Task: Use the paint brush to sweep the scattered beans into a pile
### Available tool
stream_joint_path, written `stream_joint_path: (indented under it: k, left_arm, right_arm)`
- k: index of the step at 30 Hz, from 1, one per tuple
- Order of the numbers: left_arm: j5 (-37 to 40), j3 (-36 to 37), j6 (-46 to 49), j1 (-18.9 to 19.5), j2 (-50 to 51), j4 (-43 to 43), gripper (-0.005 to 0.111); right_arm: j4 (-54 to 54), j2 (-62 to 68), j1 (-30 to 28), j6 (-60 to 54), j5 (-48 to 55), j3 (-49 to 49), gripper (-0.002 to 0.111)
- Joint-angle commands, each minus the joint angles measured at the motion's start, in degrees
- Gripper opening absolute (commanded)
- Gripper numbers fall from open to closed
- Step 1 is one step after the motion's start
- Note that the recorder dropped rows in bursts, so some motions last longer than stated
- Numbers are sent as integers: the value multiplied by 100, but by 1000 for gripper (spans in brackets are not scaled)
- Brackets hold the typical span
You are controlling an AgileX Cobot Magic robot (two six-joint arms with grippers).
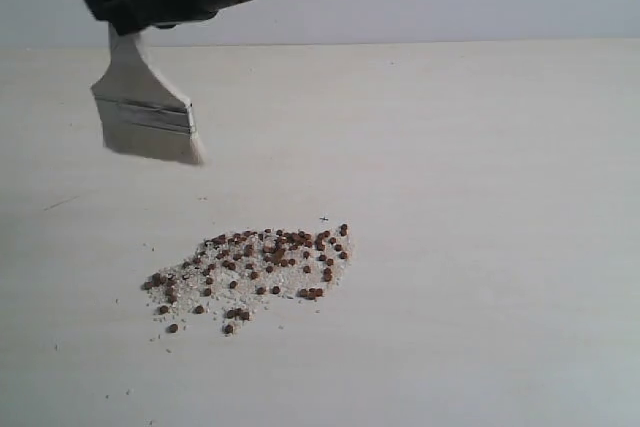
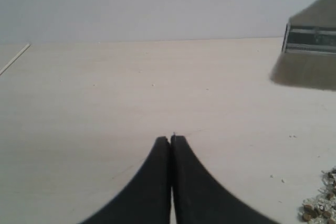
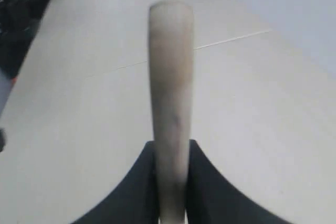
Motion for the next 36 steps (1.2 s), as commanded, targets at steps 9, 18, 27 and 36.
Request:
stream_joint_path:
  k: [9,18,27,36]
  left_arm:
    - [-16,0,14,-12,-23,-35,0]
    - [-16,0,14,-12,-23,-35,0]
    - [-16,0,14,-12,-23,-35,0]
    - [-16,0,14,-12,-23,-35,0]
  right_arm:
    - [74,-723,2267,2393,5656,2062,0]
    - [664,-359,3964,2393,7545,2051,0]
    - [1132,285,4159,2393,7294,1453,0]
    - [1150,722,4159,2393,8138,1339,0]
